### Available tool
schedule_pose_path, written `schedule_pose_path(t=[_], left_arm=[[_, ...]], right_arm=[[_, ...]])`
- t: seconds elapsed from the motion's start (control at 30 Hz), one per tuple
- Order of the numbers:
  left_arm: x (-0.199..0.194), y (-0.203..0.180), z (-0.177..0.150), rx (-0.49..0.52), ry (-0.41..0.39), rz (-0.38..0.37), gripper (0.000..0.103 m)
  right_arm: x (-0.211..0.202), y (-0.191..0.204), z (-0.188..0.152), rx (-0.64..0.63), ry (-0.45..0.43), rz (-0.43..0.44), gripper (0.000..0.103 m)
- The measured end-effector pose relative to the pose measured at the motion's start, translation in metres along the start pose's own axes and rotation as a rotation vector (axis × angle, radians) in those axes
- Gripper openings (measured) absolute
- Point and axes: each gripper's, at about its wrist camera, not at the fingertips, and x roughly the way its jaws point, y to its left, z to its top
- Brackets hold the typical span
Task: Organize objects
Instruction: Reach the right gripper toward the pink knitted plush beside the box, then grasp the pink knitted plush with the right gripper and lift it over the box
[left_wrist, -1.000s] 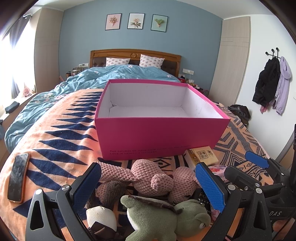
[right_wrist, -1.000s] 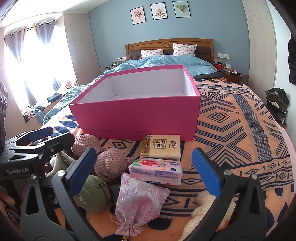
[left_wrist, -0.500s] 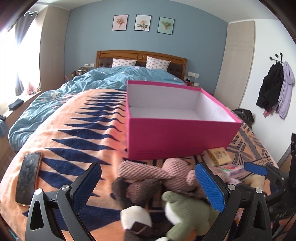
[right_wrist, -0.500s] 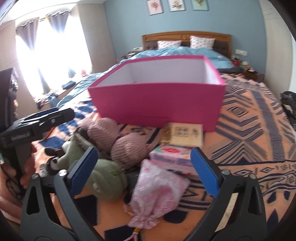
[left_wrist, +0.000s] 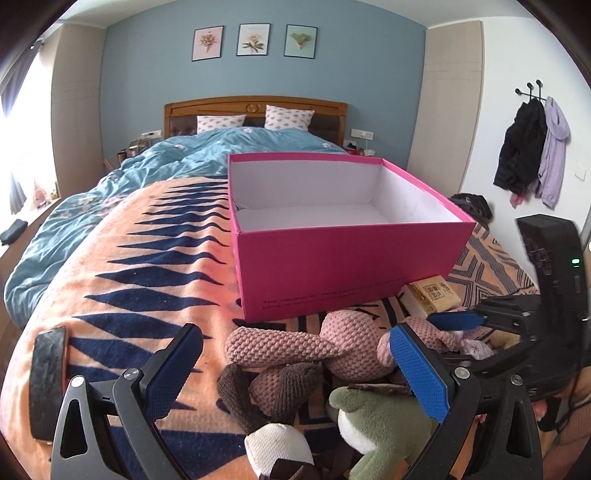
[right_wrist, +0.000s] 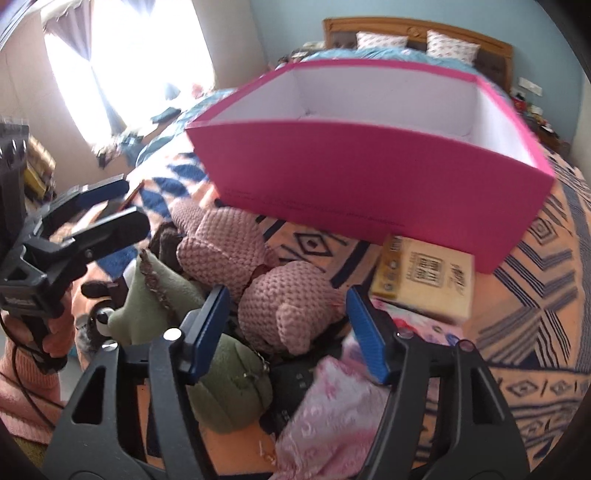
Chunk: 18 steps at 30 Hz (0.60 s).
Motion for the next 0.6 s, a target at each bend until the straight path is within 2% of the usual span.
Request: schedule_pose_path(t=[0.07,0.17,0.3,0.43,0.53,0.6], left_arm=[[0.004,0.001,0.000,0.005,0.008,-0.009,0.103],[0.007,0.003,-0.001,0.008,0.020,-0.020,0.103],[0.008,0.003,0.000,0.019,0.033,-0.061,0.103],[0.008,-0.006,0.005,0.070,0.051,-0.144,0.102],[0.006,-0.014,0.009,0.106,0.051,-0.188,0.095],[0.005,-0.020,0.013,0.136,0.047,-0.211,0.087]], right_arm=[[0.011,-0.001,0.001,-0.008,0.041,0.007,0.065],[0.012,-0.003,0.000,-0.002,0.034,0.029,0.061],[-0.006,-0.009,0.001,0.006,-0.014,0.050,0.058],[-0.029,-0.012,0.005,-0.011,-0.070,0.031,0.057],[-0.045,-0.013,0.009,-0.018,-0.110,0.024,0.057],[-0.056,-0.016,0.011,-0.021,-0.138,0.027,0.057]])
